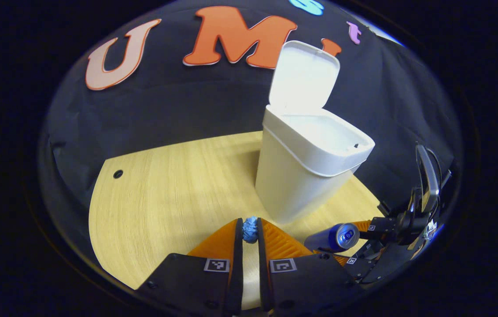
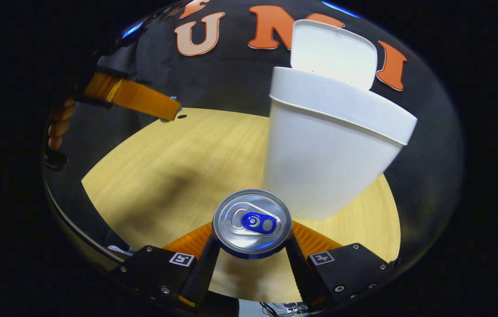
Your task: Press the lid of the desktop garbage bin to open it, pick up the crumpled paper on the desktop and throw it into the bin, then pick up the pop can on the desktop and drop it into the bin, and finally close the garbage bin lid.
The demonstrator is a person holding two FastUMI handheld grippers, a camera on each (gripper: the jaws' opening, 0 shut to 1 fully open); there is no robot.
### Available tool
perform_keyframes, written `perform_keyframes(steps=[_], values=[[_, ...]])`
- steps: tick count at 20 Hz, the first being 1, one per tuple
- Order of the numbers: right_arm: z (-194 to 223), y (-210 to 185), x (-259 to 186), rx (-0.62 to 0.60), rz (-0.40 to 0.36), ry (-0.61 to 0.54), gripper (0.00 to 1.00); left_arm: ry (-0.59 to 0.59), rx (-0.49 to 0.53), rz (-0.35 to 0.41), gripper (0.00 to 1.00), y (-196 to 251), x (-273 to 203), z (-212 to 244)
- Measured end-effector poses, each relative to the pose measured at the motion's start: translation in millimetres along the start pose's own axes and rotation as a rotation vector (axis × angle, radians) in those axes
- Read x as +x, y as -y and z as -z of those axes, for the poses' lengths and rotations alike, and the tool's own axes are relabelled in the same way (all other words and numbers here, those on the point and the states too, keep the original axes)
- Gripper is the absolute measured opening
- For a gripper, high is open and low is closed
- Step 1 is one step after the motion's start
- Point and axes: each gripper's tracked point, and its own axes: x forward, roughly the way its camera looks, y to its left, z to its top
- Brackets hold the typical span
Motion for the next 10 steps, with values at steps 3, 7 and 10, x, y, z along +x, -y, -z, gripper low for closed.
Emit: perform_keyframes(steps=[3, 7, 10], values=[[0, 1, 3, 0.029, 0.028, 0.006, 0.79, 0.067, 0.041, 0.038, 0.19, 25, 1, -30], [-5, 3, 3, 0.067, 0.072, 0.007, 0.8, 0.148, 0.103, 0.078, 0.19, 54, 3, -68], [-5, 7, 0, 0.087, 0.098, 0.004, 0.79, 0.184, 0.133, 0.113, 0.19, 74, 15, -89]])
